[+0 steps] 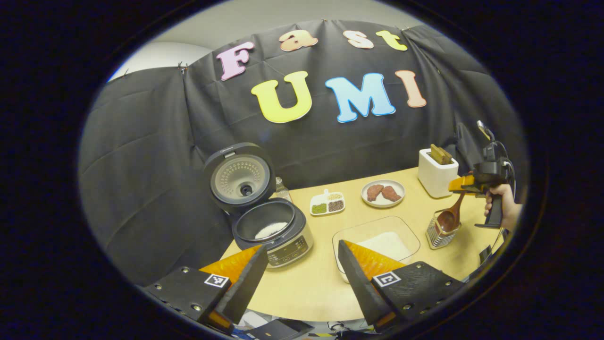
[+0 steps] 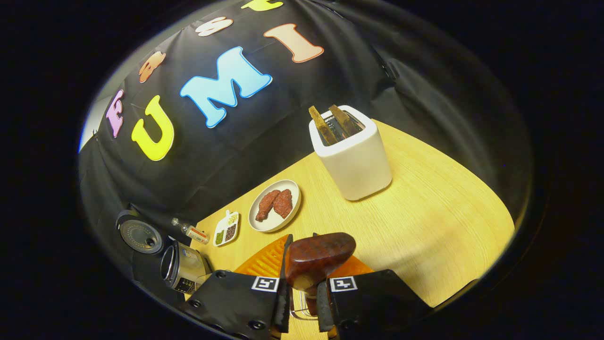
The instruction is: Close the left gripper, press the button to open the rice cooker; take a wooden spoon from the chopstick holder with the right hand, scoop a spoonful of rice and pour it into the rice cooker, then put the wooden spoon back into the chopstick holder.
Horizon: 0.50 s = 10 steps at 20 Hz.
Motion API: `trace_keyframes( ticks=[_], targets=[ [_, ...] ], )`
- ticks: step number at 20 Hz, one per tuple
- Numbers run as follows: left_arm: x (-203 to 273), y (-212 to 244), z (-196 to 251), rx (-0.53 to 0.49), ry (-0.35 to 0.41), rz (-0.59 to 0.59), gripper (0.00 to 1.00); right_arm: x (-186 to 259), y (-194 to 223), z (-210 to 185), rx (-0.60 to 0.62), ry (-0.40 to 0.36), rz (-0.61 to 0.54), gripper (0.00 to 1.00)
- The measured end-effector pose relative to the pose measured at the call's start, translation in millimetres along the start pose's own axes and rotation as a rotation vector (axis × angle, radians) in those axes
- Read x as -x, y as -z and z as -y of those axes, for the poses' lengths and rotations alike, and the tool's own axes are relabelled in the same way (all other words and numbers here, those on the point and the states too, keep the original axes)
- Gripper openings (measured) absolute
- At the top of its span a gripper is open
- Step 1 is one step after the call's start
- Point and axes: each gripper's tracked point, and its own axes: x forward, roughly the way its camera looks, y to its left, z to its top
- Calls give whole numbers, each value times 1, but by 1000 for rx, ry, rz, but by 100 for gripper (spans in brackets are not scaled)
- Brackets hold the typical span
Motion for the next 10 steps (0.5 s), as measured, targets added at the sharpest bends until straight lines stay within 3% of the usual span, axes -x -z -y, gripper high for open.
trace_keyframes(
  ticks=[7, 10],
  targets=[
    [0, 6, -29, 66, -50, -9, 94, -1, 4, 7, -75, 21, 18, 32],
    [-5, -3, -60, 116, -77, 13, 93, 14, -7, 9, -91, 34, 61, 96]
  ],
)
